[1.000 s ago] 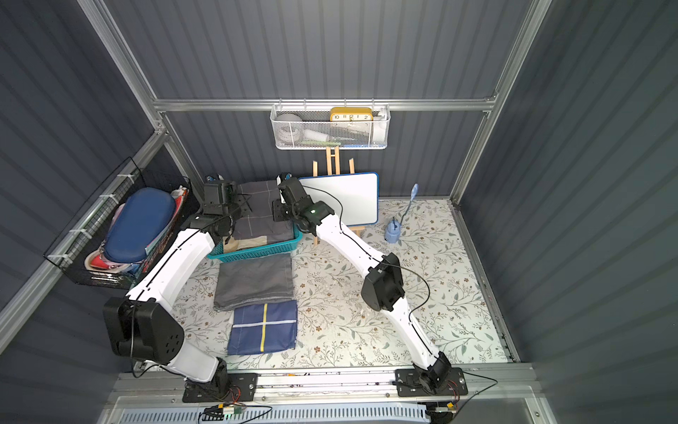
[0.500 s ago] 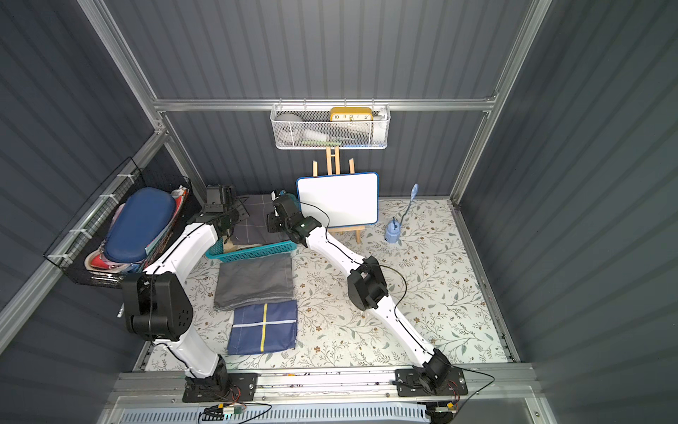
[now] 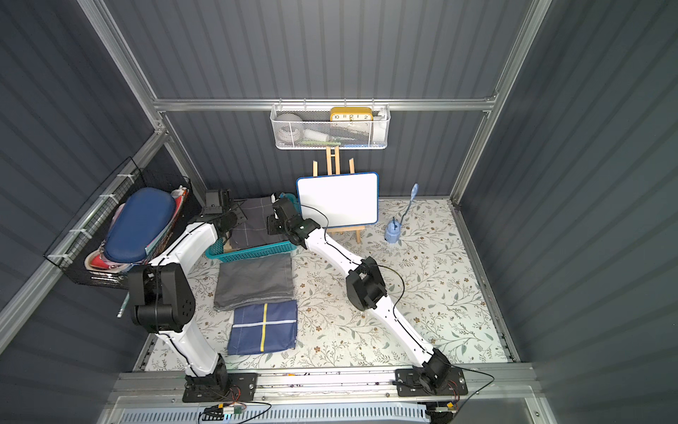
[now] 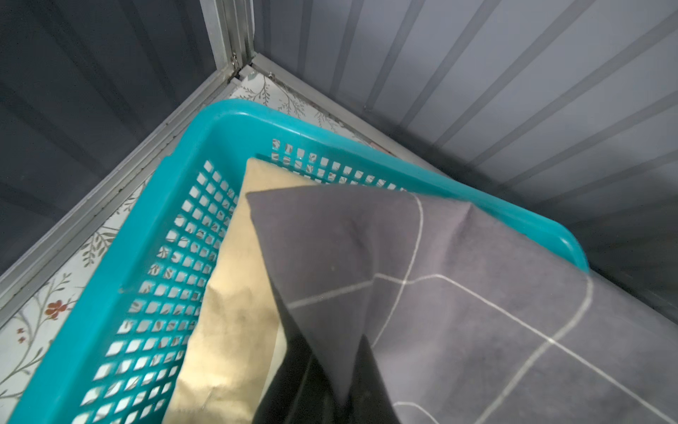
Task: Put the folded pillowcase in the basket
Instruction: Place the pillowcase in the basket.
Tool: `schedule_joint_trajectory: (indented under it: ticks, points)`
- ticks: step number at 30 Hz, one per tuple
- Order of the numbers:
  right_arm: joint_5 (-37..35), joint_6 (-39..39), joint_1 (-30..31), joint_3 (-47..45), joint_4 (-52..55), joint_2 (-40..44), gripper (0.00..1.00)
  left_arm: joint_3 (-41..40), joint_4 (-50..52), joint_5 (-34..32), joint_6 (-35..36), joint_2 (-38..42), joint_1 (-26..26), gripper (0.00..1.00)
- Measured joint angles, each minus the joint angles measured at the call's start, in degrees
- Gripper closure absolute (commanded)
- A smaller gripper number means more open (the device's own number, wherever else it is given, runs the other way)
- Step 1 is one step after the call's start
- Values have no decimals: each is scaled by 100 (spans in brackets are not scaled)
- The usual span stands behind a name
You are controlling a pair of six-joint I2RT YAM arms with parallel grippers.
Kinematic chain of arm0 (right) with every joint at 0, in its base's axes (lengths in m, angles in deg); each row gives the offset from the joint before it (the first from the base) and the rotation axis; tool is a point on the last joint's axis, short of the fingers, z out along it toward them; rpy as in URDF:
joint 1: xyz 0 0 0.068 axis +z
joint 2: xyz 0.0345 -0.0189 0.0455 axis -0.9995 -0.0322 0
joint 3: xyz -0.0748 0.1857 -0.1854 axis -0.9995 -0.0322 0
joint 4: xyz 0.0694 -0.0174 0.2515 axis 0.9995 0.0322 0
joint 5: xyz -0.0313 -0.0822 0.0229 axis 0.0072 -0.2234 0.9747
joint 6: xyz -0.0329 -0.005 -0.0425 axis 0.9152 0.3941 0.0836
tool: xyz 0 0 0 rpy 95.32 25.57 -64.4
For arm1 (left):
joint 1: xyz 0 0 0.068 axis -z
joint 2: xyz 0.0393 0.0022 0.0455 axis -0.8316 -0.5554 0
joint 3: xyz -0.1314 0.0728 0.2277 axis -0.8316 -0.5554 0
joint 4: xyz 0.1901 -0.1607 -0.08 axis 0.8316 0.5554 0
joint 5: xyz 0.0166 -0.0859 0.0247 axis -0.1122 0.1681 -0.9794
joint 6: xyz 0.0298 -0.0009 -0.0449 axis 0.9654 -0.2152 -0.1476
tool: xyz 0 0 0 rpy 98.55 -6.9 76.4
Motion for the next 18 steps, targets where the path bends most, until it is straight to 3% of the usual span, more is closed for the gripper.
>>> schedule_joint_trajectory:
  ticks: [8,10,16,18]
  points:
    - [-234,-17,-2,101,57,-323,96,304,289,-26,4,-590,-55,100]
    - [-326,-7,-7,107,103,-348,94,479,400,-28,4,-702,-55,91]
    - [-516,94,-4,144,131,-348,70,726,595,-98,7,-822,-50,79]
    - [-592,125,-4,157,131,-348,63,730,623,-149,9,-822,-52,85]
